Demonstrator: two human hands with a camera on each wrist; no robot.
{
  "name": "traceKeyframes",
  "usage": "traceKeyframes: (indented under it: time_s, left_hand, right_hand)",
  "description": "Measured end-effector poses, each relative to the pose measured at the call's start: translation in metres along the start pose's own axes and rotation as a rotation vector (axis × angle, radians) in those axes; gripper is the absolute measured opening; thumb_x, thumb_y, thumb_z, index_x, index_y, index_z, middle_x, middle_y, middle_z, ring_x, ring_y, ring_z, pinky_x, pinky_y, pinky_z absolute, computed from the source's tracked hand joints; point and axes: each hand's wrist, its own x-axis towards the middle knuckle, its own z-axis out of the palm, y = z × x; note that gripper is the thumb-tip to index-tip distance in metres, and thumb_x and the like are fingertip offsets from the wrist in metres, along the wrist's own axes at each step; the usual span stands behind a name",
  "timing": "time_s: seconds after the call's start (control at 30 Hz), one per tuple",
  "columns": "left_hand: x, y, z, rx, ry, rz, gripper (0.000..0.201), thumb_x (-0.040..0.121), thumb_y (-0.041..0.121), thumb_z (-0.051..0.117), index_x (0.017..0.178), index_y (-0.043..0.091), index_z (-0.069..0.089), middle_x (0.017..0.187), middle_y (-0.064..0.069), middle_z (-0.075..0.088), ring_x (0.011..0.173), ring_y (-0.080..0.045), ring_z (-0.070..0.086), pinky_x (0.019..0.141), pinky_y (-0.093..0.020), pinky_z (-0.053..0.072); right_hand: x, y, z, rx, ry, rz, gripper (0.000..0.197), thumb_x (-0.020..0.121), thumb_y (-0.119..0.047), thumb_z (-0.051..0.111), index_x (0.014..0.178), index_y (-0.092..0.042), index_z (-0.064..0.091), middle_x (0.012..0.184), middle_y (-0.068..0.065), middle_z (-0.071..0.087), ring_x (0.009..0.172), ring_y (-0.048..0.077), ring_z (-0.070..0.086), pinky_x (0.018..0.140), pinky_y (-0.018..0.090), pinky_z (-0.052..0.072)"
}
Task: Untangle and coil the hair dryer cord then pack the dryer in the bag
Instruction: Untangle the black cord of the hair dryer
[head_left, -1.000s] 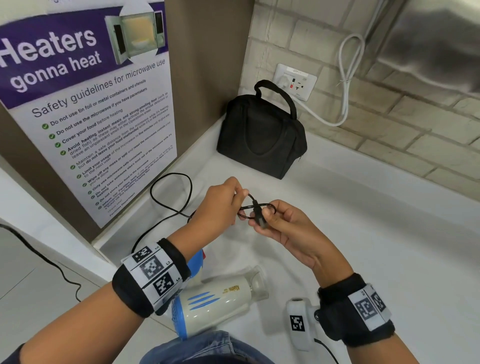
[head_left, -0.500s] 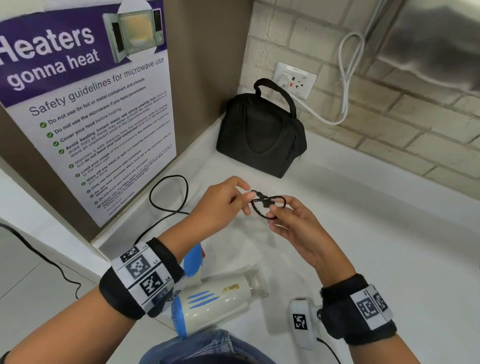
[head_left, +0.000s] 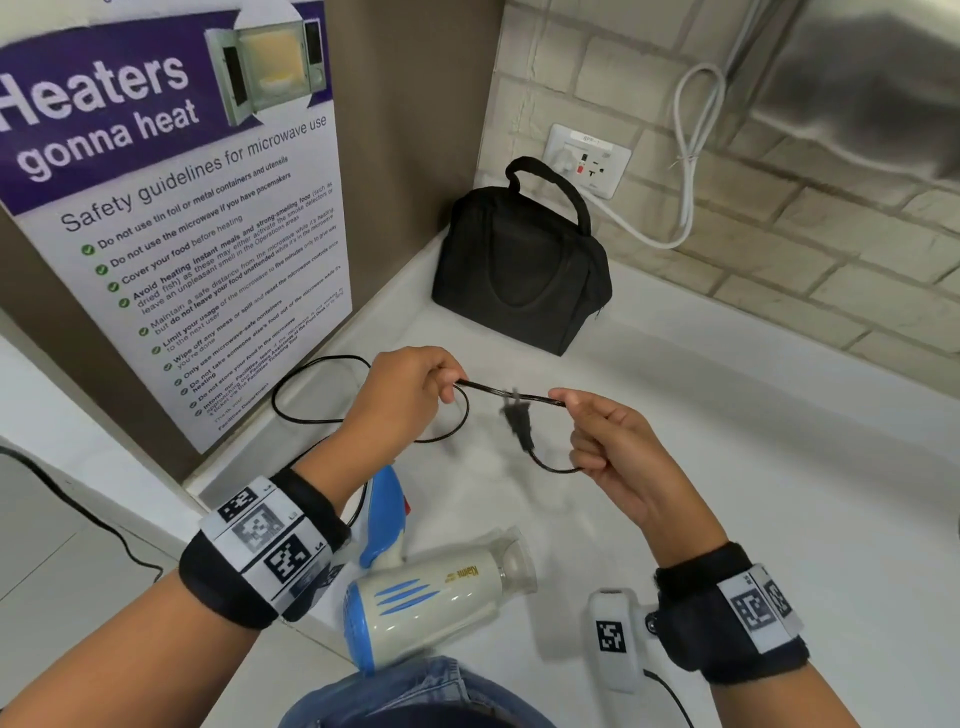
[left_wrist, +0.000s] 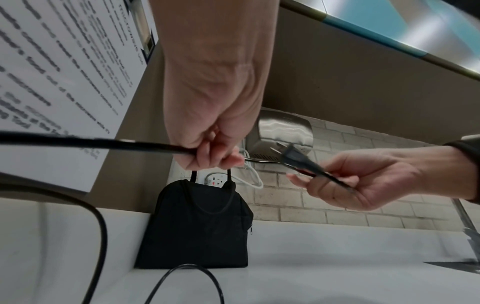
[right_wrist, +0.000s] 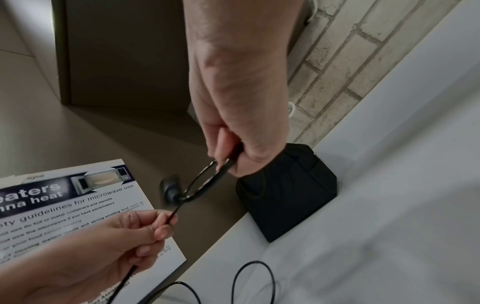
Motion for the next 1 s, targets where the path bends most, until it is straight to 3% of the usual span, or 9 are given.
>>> traceKeyframes:
  time_s: [0.13, 0.23, 0.3, 0.37, 0.43, 0.57, 0.7, 0.83, 1.0]
  left_hand:
    - [0.003, 0.000, -0.011, -0.030, 0.084, -0.001, 0.024, 0.096, 0.009, 0.045, 0.090, 0.008, 0.068, 0.071, 0.001, 0.062, 0.064, -0.002, 0.051, 0.060, 0.004, 0.034]
    - [0.001, 0.003, -0.013, -0.034, 0.059, 0.006, 0.023, 0.097, 0.013, 0.045, 0.093, 0.009, 0.067, 0.069, 0.005, 0.061, 0.064, 0.000, 0.050, 0.060, 0.004, 0.034]
    - [-0.002, 0.006, -0.012, -0.051, 0.019, 0.017, 0.021, 0.097, 0.014, 0.046, 0.093, 0.011, 0.066, 0.066, 0.010, 0.059, 0.063, 0.003, 0.052, 0.061, 0.005, 0.033]
    - [-0.005, 0.010, -0.009, -0.068, 0.000, 0.037, 0.019, 0.096, 0.015, 0.048, 0.092, 0.013, 0.067, 0.066, 0.014, 0.060, 0.063, 0.006, 0.054, 0.062, 0.004, 0.034]
    - [-0.008, 0.016, -0.007, -0.069, -0.011, 0.074, 0.018, 0.095, 0.018, 0.050, 0.094, 0.014, 0.068, 0.067, 0.014, 0.061, 0.065, 0.006, 0.055, 0.063, 0.003, 0.035]
    - [-0.016, 0.028, -0.003, -0.028, -0.096, 0.142, 0.022, 0.095, 0.028, 0.049, 0.089, 0.020, 0.068, 0.075, 0.010, 0.064, 0.061, 0.004, 0.053, 0.059, -0.002, 0.036]
    - [-0.021, 0.034, -0.006, 0.059, -0.257, 0.188, 0.030, 0.097, 0.028, 0.044, 0.071, 0.024, 0.057, 0.067, 0.015, 0.057, 0.065, -0.003, 0.052, 0.060, -0.007, 0.036]
    - [-0.026, 0.035, -0.008, 0.022, -0.173, 0.183, 0.025, 0.096, 0.022, 0.046, 0.078, 0.019, 0.063, 0.072, 0.013, 0.059, 0.067, -0.004, 0.053, 0.060, -0.005, 0.037]
    - [-0.029, 0.035, -0.006, -0.017, -0.025, 0.169, 0.028, 0.095, 0.021, 0.049, 0.074, 0.015, 0.065, 0.062, 0.016, 0.050, 0.059, -0.003, 0.049, 0.059, -0.002, 0.035]
  right_hand:
    - [0.004, -0.001, -0.004, -0.132, 0.084, -0.015, 0.026, 0.090, -0.030, 0.060, 0.098, -0.008, 0.070, 0.050, -0.009, 0.023, 0.044, 0.008, 0.019, 0.043, 0.019, 0.025]
    - [0.005, -0.001, -0.007, -0.239, 0.126, -0.036, 0.028, 0.090, -0.038, 0.057, 0.085, -0.014, 0.070, 0.054, -0.006, 0.027, 0.051, 0.011, 0.028, 0.056, 0.022, 0.036]
    - [0.005, -0.002, -0.004, -0.272, 0.097, -0.059, 0.031, 0.094, -0.037, 0.051, 0.081, -0.015, 0.068, 0.056, -0.003, 0.039, 0.055, 0.012, 0.039, 0.068, 0.026, 0.042]
    - [0.003, -0.007, 0.000, -0.346, 0.047, -0.058, 0.039, 0.096, -0.041, 0.044, 0.085, -0.014, 0.070, 0.061, -0.001, 0.051, 0.062, 0.013, 0.049, 0.079, 0.029, 0.047]
    - [-0.002, -0.013, 0.007, -0.401, -0.035, -0.042, 0.045, 0.095, -0.047, 0.039, 0.094, -0.016, 0.072, 0.061, -0.002, 0.051, 0.065, 0.013, 0.050, 0.083, 0.028, 0.047]
    - [-0.014, -0.029, 0.025, -0.515, -0.176, -0.116, 0.037, 0.092, -0.045, 0.047, 0.096, -0.022, 0.075, 0.055, -0.007, 0.040, 0.063, 0.011, 0.039, 0.075, 0.019, 0.040]
    - [-0.020, -0.039, 0.035, -0.646, -0.266, -0.186, 0.025, 0.089, -0.036, 0.057, 0.091, -0.021, 0.077, 0.053, -0.009, 0.051, 0.059, 0.006, 0.045, 0.062, 0.013, 0.040]
    - [-0.025, -0.038, 0.037, -0.793, -0.241, -0.239, 0.018, 0.085, -0.040, 0.063, 0.078, -0.029, 0.076, 0.061, -0.008, 0.061, 0.061, 0.009, 0.050, 0.061, 0.019, 0.040]
    - [-0.023, -0.036, 0.042, -0.855, -0.109, -0.336, 0.023, 0.087, -0.039, 0.061, 0.075, -0.026, 0.075, 0.066, -0.009, 0.065, 0.063, 0.000, 0.058, 0.057, 0.010, 0.042]
